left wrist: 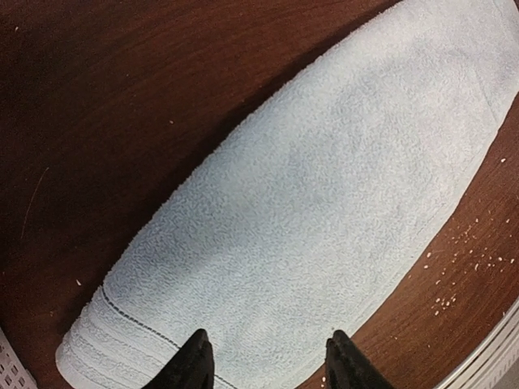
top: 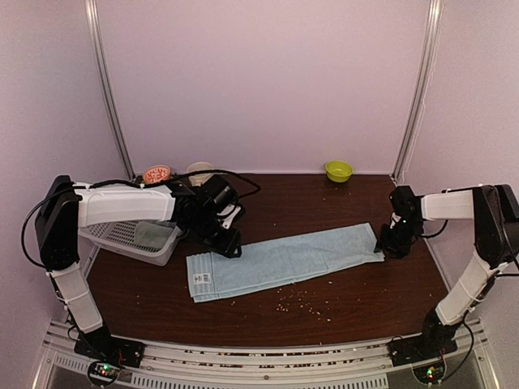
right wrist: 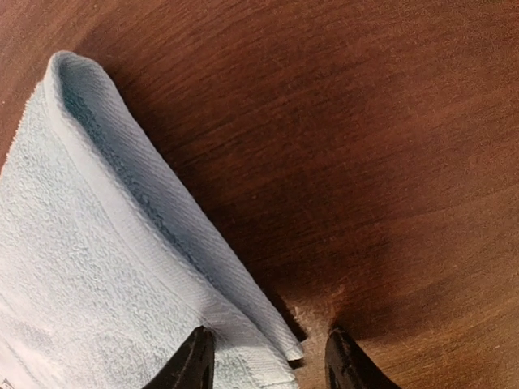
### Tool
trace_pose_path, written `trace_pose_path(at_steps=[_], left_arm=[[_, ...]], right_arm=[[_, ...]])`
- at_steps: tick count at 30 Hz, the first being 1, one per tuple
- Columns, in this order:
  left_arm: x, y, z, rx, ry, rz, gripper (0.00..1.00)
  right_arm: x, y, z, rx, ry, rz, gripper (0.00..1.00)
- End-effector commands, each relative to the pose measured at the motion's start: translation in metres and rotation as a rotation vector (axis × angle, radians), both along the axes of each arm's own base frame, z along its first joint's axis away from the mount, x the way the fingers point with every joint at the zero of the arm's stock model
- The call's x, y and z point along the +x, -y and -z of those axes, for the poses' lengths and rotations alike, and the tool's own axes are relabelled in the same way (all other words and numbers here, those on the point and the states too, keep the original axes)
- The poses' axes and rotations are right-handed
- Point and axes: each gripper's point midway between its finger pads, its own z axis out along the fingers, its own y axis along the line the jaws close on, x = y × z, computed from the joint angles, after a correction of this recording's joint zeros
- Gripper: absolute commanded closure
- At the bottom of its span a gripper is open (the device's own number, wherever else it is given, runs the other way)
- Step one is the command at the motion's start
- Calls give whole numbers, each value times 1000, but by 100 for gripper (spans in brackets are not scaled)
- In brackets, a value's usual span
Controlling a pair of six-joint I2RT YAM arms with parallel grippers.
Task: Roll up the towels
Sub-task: Pick up the towel from the center of the board.
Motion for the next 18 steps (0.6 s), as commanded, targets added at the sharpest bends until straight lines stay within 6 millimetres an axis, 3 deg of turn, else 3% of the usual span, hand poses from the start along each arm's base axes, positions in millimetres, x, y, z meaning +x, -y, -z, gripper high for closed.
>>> trace_pose_path(at_steps=[1, 9, 16, 18], left_arm=[[6, -1, -6, -8, 40, -2, 53], [3, 1, -9, -43, 53, 12, 53], [0, -1, -7, -42, 54, 25, 54], [0, -2, -8, -41, 56, 26, 54]], right_arm=[[-16, 8, 13, -62, -125, -42, 56], [-27, 7, 21, -92, -240, -112, 71], [-31, 4, 23, -71, -252, -124, 97], [-31, 3, 22, -64, -239, -114, 100]])
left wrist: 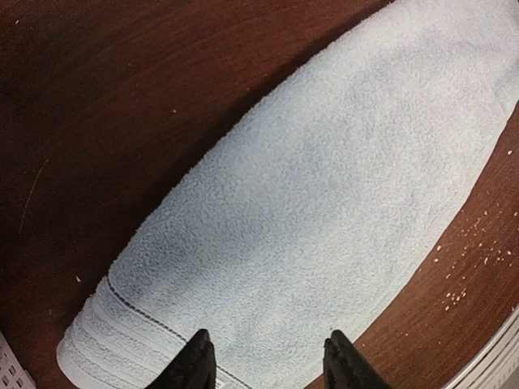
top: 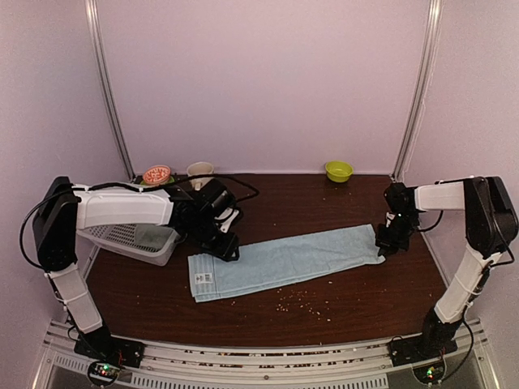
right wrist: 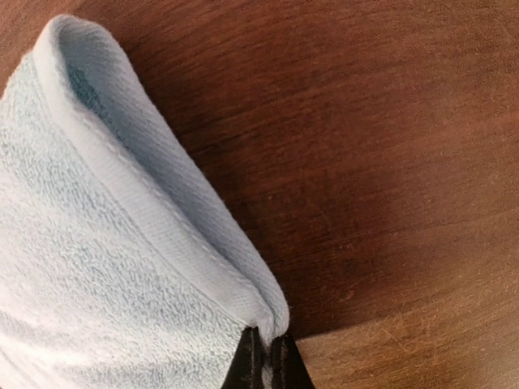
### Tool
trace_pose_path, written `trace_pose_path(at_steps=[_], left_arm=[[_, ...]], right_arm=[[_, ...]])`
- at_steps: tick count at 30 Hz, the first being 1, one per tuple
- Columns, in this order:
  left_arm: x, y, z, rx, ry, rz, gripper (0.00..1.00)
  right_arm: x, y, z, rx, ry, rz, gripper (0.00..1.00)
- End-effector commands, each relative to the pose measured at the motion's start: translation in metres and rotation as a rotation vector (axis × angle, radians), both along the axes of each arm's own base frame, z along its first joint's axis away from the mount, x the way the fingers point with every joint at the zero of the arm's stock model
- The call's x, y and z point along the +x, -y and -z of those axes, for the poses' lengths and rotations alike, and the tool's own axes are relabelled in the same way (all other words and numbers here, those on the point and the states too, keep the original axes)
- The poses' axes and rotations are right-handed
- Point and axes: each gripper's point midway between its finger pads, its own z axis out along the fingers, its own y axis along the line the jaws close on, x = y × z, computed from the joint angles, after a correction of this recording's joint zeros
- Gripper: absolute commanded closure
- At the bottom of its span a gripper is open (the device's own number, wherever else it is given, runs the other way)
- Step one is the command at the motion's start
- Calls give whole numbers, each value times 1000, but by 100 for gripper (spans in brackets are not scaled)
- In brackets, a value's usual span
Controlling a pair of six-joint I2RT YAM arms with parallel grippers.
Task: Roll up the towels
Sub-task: Pick up the towel from the center of the board.
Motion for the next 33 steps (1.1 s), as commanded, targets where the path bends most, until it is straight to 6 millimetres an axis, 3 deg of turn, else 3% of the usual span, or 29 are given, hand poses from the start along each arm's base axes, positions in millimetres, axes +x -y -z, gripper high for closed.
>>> trace_pose_path(at_steps=[1, 6, 13, 19, 22, 33], left_arm=[[3, 4, -17, -47, 51, 19, 54], [5, 0, -22, -41, 65, 12, 55], [10, -2, -33, -40, 101, -13, 55], [11, -3, -32, -43, 95, -40, 55], [10, -2, -29, -52, 81, -50, 56], [4, -6, -32, -84, 67, -90, 56]], right_arm=[[-28, 4, 16, -15, -94, 10, 100], [-15, 18, -11, -46, 60, 93, 100], [-6, 39, -83, -135, 288, 127, 100], [-7, 28, -138, -105, 430, 17, 100], [-11, 7, -155, -69, 489, -78, 100], [-28, -126, -197, 200, 695, -410, 100]])
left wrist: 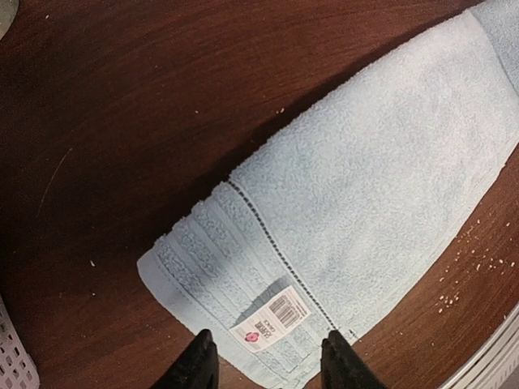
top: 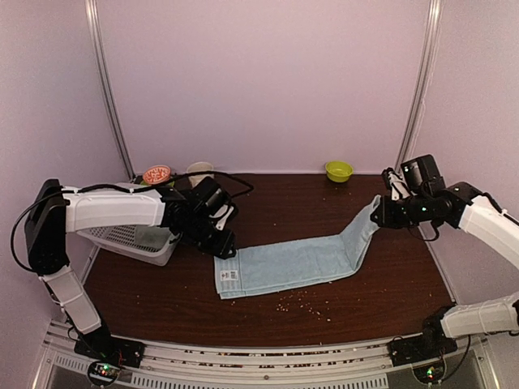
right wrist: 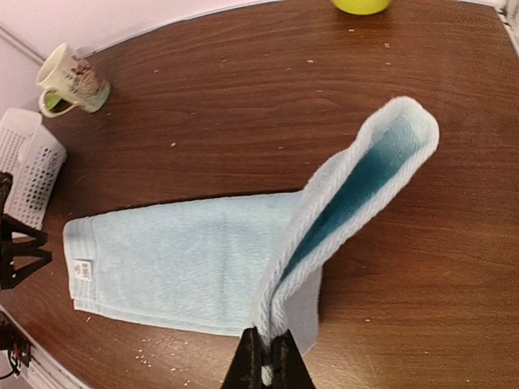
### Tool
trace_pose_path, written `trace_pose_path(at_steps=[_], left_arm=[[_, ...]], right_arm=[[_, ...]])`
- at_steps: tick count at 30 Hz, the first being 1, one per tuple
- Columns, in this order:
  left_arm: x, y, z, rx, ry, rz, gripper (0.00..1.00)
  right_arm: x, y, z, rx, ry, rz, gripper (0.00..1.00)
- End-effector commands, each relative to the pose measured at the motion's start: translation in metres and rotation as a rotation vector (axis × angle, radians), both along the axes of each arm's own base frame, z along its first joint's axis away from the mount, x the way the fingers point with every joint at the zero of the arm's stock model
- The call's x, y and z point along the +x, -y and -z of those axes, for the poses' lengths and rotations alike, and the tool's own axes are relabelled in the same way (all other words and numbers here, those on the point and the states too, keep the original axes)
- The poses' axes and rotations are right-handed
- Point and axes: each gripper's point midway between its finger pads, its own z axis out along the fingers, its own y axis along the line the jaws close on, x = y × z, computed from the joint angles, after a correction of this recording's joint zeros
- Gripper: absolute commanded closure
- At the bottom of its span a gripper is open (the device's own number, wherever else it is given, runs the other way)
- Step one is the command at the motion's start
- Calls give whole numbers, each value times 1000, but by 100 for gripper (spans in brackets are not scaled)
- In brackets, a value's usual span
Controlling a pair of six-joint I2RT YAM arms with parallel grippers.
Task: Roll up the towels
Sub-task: Pick up the towel from the center of the board, then fold the towel at the center of the board.
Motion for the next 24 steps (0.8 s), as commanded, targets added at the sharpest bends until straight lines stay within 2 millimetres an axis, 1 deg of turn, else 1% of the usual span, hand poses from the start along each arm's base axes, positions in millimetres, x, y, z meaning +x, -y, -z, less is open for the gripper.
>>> trace_pose_path(at_steps=[1, 5, 6, 7, 9, 15, 18, 20, 24], left_arm=[[2, 0, -20, -61, 36, -30, 56], [-1, -9, -26, -64, 55, -64, 56], [-2, -12, -27, -65, 57, -72, 56], [-3, -15, -28, -65, 63, -80, 57], [-5, -20, -31, -67, 71, -97, 56], [-12, -40, -37, -68, 101, -156, 57], [-14, -47, -41, -76, 118, -176, 57], [-15, -51, -44, -81, 131, -188, 56], [-19, -55, -43, -81, 131, -194, 56]], right_arm=[[-2, -51, -15, 98, 59, -117, 100], [-10, -97, -14, 140, 54, -214, 100], [-10, -107, -9, 139, 43, -230, 100], [-13, -116, -8, 145, 40, -244, 100], [-14, -134, 0, 157, 23, -268, 100], [-20, -185, 7, 207, 15, -339, 100], [-21, -207, 4, 218, 15, -368, 100], [-22, -219, 8, 215, 3, -385, 100], [-23, -240, 18, 214, -22, -401, 100]])
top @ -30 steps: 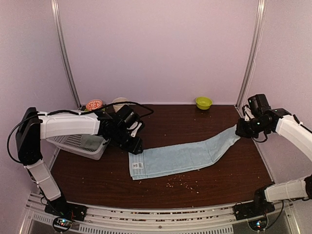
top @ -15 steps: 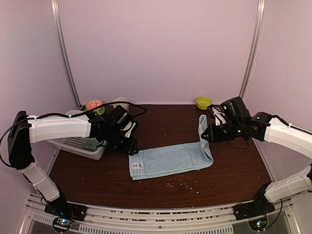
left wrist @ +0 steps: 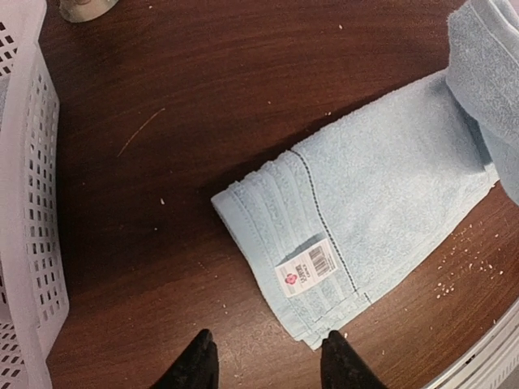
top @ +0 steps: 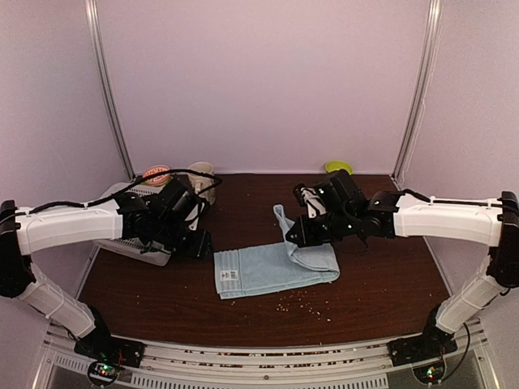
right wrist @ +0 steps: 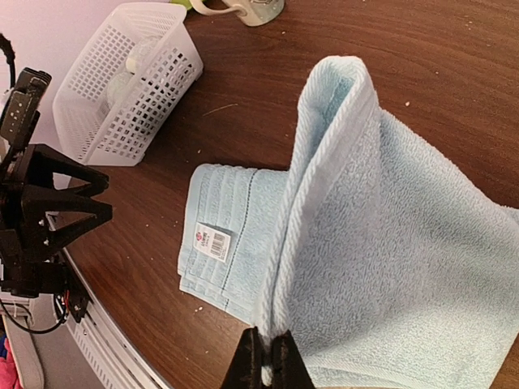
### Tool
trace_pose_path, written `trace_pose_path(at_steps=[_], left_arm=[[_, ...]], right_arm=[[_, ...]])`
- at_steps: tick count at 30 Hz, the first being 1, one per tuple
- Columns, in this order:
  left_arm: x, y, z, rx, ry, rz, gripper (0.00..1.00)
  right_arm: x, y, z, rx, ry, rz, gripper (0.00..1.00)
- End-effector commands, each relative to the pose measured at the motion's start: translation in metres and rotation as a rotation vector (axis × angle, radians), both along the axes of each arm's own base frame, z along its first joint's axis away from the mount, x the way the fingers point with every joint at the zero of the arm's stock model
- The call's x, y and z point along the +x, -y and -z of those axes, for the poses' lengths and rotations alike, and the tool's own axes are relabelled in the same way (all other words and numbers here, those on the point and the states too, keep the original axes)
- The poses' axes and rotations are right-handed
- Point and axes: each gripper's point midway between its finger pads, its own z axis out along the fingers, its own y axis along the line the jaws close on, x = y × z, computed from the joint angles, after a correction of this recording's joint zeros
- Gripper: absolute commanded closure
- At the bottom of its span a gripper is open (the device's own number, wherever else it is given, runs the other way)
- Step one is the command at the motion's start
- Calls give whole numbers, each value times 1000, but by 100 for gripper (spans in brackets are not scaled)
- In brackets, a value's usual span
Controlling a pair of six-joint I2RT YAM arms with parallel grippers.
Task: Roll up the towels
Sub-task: Fold the towel at the center of the board.
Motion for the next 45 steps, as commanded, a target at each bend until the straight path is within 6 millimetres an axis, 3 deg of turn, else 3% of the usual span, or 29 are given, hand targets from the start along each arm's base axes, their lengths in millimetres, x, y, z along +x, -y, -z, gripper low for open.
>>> trace_pose_path(at_steps=[1, 16, 23, 38, 45], left_arm=[[4, -5, -6, -25, 37, -37, 56], [-2, -13, 2, -16, 34, -49, 56], [-2, -14, 4, -11, 33, -50, 56], [-5, -15, 12, -3, 11, -52, 56], [-6, -16, 15, 3, 6, -54, 56]], right_arm=[[5, -28, -6, 48, 10, -6, 100], [-5, -86, 14, 25, -34, -98, 100], [-14, -100, 6, 31, -26, -133, 100], [-31, -126, 40, -8, -92, -191, 100], [-35, -137, 43, -6, -103, -207, 100]])
